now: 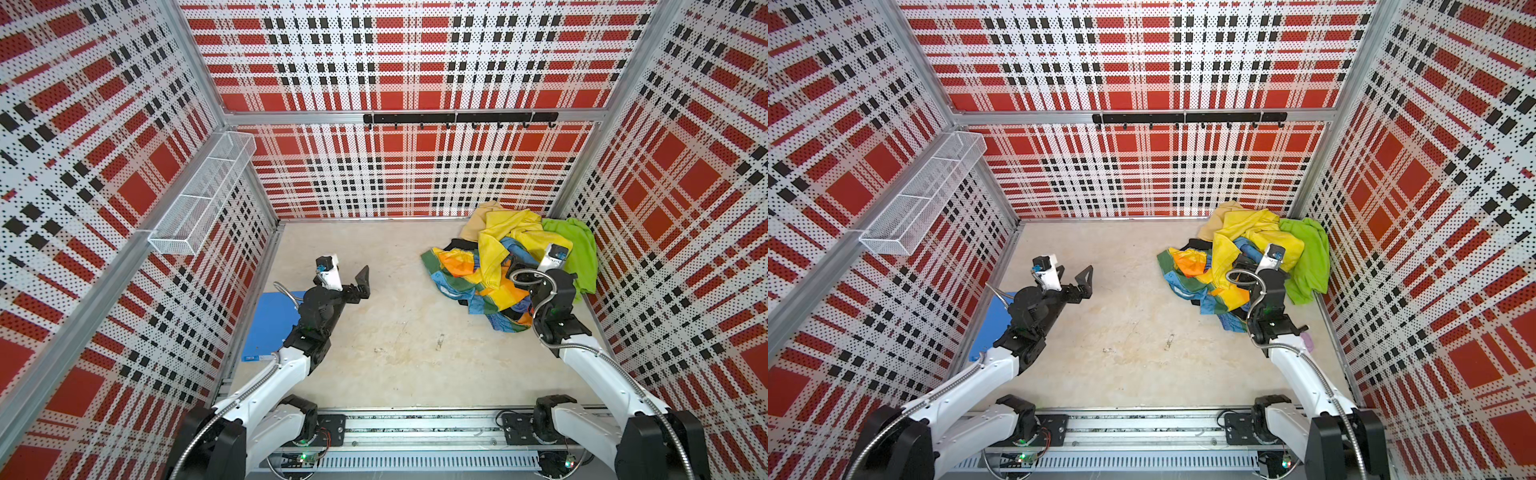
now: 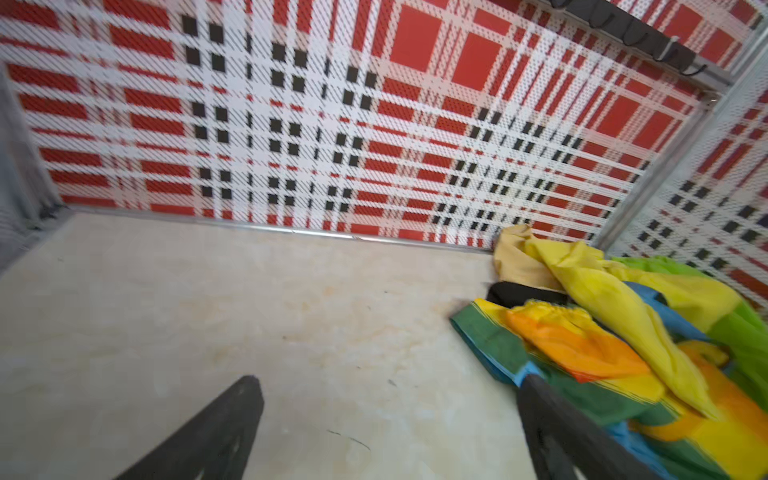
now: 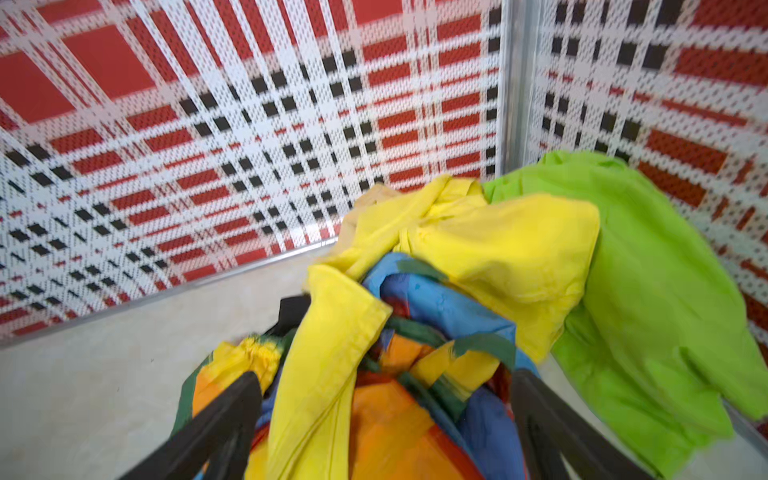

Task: Pick out a specific cloth from the pile
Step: 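Reach the right gripper into the clothes pile while the left arm lifts forward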

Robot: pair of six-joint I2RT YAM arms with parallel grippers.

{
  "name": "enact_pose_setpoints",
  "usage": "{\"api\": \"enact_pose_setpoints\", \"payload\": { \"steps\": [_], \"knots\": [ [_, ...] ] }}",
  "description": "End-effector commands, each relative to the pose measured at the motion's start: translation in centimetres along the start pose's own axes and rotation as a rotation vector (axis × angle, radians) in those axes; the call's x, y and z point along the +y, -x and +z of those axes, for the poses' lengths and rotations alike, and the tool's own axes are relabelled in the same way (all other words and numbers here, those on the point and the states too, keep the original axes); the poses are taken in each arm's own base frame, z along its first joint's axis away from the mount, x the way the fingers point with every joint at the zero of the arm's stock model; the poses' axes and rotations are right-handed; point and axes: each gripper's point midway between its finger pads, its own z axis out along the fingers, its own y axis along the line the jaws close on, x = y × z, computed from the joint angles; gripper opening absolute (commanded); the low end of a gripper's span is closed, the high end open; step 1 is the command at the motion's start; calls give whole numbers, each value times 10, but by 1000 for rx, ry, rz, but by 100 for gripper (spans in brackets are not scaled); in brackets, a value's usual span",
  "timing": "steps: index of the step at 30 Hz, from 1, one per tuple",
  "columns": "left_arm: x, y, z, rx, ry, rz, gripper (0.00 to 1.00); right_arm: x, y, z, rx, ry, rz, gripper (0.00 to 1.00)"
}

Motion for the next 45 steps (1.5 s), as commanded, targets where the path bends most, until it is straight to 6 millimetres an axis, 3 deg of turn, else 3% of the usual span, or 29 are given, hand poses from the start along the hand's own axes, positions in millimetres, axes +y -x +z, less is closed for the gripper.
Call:
{"api": "enact_pose_setpoints", "payload": {
  "steps": [1, 10, 15, 20, 25, 28, 33, 40, 45],
  "knots": [
    [-27, -25, -7, 99, -96, -89, 99, 0, -33, -1, 191, -20, 60, 100],
    [-43, -51, -8, 163, -173, -118, 99, -22, -85, 27, 397, -95, 101, 100],
    [-44, -58, -11, 154, -195, -124, 99, -40, -101, 35, 428, -156, 113, 98],
    [-43, -58, -12, 145, -197, -132, 99, -40, -118, 47, 487, -126, 135, 72],
    [-41, -61, -15, 143, -195, -142, 99, -32, -115, 51, 477, -89, 146, 25],
    [-41, -61, -17, 143, -199, -143, 99, -34, -91, 50, 420, -107, 126, 1],
    [-43, -60, -16, 142, -206, -148, 99, -35, -26, 44, 287, -154, 64, 0],
    [-55, -62, -10, 157, -231, -151, 99, -11, 81, 45, 136, -127, 6, 0],
    [-67, -70, -7, 174, -244, -143, 99, 3, 129, 51, 78, -109, -8, 0]
  ]
}}
